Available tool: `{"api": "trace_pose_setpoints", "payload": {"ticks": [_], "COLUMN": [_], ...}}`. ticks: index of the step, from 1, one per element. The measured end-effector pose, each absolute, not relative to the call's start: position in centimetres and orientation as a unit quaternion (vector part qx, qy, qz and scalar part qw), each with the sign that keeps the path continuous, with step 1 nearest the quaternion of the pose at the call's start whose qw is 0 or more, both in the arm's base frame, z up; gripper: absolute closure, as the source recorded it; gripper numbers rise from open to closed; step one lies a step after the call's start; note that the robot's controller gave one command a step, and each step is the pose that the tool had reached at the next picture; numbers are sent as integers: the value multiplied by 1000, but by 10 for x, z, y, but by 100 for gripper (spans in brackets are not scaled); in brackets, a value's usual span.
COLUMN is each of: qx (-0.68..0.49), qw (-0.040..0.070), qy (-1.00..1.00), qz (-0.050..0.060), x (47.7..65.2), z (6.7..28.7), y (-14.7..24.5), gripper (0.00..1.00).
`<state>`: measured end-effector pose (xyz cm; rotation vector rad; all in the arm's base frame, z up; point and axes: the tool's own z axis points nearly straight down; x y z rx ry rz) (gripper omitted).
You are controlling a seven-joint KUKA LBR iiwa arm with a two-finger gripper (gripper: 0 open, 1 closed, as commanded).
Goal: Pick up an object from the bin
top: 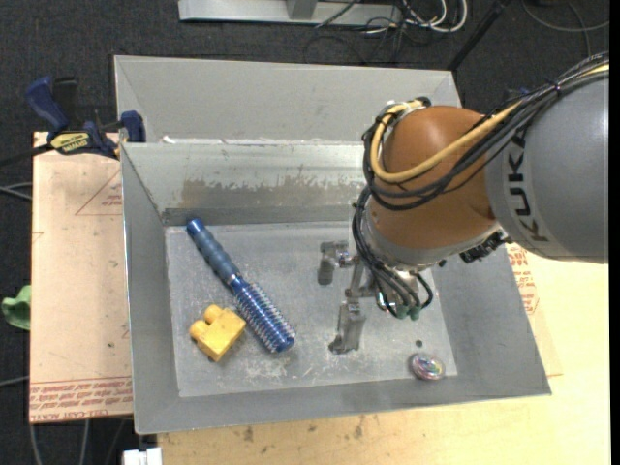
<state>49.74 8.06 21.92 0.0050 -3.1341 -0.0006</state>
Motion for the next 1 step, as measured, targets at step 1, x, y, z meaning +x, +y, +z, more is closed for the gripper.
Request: {"api": "trace_pose_setpoints", "payload": {"ticks": [1], "qx": [-5], "qw": [3], "qy": [-1000], "qz": [-1], "x": [501], "z": [123], "y": [184], "gripper": [0]}}
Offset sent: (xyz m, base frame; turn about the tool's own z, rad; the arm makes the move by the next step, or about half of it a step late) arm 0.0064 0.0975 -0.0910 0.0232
